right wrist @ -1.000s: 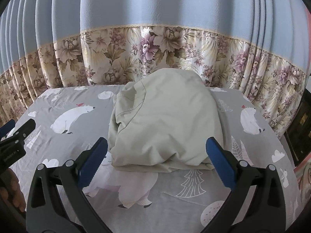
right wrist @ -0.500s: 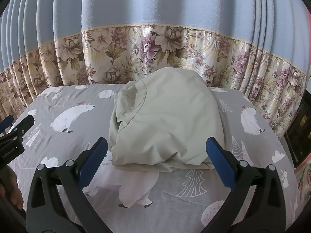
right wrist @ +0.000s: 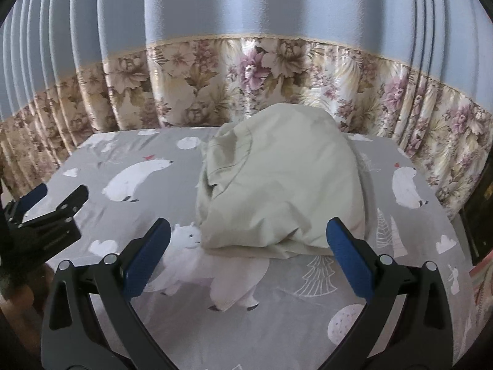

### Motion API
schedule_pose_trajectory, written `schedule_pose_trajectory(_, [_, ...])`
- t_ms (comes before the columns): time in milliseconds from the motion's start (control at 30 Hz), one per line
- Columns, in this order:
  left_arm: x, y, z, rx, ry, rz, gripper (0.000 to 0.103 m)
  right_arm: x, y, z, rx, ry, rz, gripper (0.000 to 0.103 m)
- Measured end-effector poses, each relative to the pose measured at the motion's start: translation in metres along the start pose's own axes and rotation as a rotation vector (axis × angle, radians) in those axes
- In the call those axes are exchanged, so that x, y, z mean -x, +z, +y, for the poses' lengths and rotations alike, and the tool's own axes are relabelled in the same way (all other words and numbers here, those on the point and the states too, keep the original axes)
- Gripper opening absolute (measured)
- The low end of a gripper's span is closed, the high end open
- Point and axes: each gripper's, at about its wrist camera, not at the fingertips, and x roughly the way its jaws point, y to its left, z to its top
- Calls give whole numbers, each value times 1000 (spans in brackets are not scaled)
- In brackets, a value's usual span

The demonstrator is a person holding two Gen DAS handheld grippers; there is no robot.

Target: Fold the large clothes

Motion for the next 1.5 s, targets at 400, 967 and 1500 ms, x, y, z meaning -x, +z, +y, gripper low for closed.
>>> schedule_pose_trajectory(400, [17, 6, -1, 2, -15, -42, 101, 22, 8, -12, -47, 112, -1, 100])
schedule_pose_trajectory(967, [34, 13, 7, 44, -62, -75, 101, 30, 12, -12, -62, 173, 0, 100])
schedule_pose_trajectory(1500, [44, 20, 24, 105, -75, -100, 101, 45, 15, -32, -117, 129, -52, 100])
